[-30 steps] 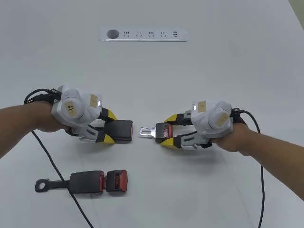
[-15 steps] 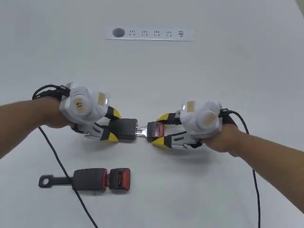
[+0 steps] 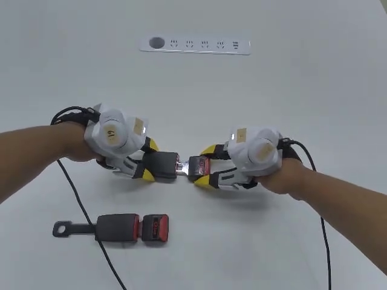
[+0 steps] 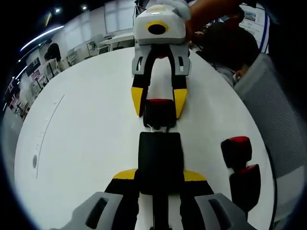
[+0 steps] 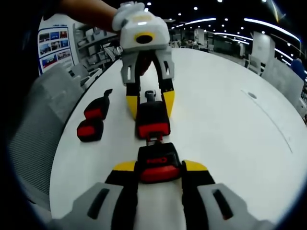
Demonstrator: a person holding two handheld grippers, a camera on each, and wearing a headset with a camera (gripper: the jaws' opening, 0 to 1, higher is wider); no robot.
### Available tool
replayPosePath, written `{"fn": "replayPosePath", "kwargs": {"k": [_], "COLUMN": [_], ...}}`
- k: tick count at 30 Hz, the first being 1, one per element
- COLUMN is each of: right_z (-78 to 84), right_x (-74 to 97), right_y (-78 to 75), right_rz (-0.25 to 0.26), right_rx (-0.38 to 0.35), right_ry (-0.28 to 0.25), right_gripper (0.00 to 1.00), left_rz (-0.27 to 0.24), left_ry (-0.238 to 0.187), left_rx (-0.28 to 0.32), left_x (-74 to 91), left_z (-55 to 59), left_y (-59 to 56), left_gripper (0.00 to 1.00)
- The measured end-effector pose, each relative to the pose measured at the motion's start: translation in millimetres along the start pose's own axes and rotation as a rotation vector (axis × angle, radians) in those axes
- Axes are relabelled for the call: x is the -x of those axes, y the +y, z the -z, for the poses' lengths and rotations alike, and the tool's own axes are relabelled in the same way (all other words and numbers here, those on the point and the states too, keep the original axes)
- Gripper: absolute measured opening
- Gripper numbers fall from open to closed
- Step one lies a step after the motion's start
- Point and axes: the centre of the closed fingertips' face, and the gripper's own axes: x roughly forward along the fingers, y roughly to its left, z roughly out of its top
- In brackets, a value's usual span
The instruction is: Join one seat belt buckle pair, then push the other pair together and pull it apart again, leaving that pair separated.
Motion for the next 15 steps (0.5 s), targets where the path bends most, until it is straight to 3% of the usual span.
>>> {"fn": "replayPosePath", "kwargs": {"k": [8,15], "right_z": [-10.9,-9.6], "right_x": [-12.1,-10.9], "right_y": [3.1,3.4], "right_rz": [0.014,0.033], "right_rx": [-0.012,-0.028], "right_ry": [0.01,0.042], "right_gripper": [0.35,0.34], "left_rz": [0.0,0.003], "left_ry": [0.019,0.036], "left_rx": [-0.001,-0.007], "left_x": [-0.4,-0.6], "left_z": [2.6,1.4], "left_y": [1.3,0.4], "left_gripper": [0.33,0.33]}}
